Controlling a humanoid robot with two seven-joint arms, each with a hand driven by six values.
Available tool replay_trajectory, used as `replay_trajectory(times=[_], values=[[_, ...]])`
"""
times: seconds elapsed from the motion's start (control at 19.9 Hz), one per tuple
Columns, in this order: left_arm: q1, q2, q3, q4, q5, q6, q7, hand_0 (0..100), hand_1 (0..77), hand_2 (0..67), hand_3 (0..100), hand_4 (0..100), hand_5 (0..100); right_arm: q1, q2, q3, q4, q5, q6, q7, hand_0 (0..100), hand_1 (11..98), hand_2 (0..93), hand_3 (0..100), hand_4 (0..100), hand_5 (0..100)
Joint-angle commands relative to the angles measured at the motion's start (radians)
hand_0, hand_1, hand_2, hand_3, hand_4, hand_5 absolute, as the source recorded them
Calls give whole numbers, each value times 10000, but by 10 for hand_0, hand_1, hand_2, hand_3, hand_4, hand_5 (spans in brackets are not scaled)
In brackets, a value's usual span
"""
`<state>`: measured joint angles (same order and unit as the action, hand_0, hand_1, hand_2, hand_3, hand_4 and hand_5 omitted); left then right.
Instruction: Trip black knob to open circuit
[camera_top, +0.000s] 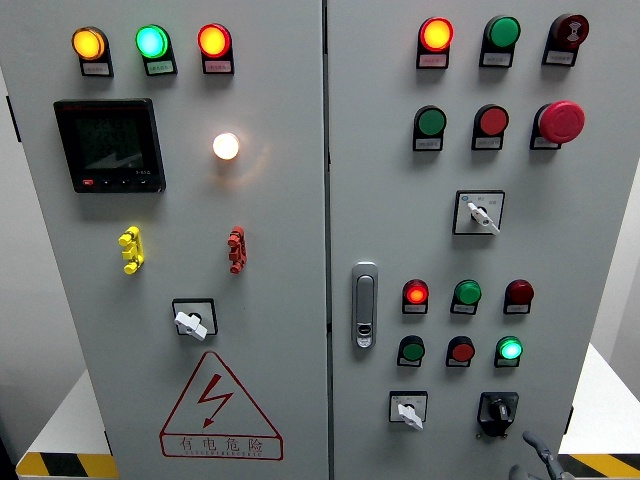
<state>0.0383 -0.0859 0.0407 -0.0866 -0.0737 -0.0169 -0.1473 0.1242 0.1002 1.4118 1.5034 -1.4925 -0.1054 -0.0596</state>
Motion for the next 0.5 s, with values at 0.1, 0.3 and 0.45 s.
replay_trajectory(times=[0.1,0.3,0.45], values=[[0,0,8,7,0,0,0,0,35,127,213,67,17,-1023,41,-20,565,-354,-5,29,851,456,48,843,822,991],[0,0,7,7,0,0,0,0,36,127,213,67,17,-1870,72,-127,1287,-492,10,75,846,463,50,753,720,931],[0,0,-8,7,0,0,0,0,35,127,213,67,17,-1886,148,-204,1425,-583,11,75,843,471,77,635,565,844]])
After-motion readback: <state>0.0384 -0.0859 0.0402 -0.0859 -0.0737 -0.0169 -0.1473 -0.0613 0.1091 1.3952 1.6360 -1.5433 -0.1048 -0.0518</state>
